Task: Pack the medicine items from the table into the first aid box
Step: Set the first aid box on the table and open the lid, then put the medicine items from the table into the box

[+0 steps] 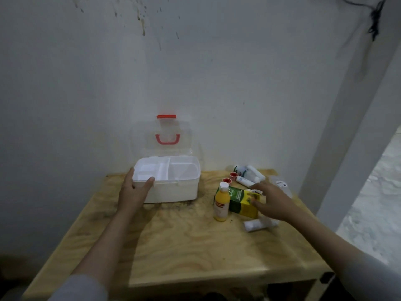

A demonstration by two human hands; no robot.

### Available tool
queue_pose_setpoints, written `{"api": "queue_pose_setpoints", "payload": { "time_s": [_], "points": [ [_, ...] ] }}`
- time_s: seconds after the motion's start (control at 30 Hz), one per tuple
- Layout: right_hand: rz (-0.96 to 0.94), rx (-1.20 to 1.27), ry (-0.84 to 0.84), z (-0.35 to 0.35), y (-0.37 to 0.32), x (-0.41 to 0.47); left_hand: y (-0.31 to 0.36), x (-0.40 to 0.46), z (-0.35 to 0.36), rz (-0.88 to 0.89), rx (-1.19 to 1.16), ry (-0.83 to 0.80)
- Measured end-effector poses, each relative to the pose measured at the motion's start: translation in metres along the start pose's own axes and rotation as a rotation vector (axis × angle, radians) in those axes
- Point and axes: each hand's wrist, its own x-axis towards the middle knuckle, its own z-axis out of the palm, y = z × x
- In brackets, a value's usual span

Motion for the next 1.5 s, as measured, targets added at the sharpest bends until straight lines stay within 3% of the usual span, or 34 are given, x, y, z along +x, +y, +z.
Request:
{"api": "queue_pose_setpoints", "payload": {
  "time_s": [0.13,0.4,0.8,0.97,1.17,1.5],
  "points": [
    [0.082,0.088,-0.010,0.007,0.007,-0.005,0.000,-0.001,0.002,0.004,-0.010,0.003],
    [-0.001,0.108,-0.115,-0.003,0.000,0.006,-0.005,0.001,0.001,-0.023,-0.020,0.017],
    [-0.204,0.000,0.116,-0.084,-0.066,0.080,-0.004,0.001,0.002,-0.009,-0.056,0.009],
    [-0.274,-0.091,0.025,-0.073,-0.123,0.118,-0.004,0.003,0.000,-0.008,-0.054,0.009],
    [-0.221,-0.274,-0.154,-0.023,-0.179,0.156,-0.008,0.006,-0.001,-0.009,-0.036,0.018],
    [-0.123,-0.205,-0.411,0.053,-0.191,0.183,-0.013,0.007,0.002,0.027,-0.037,0.019]
  ]
}}
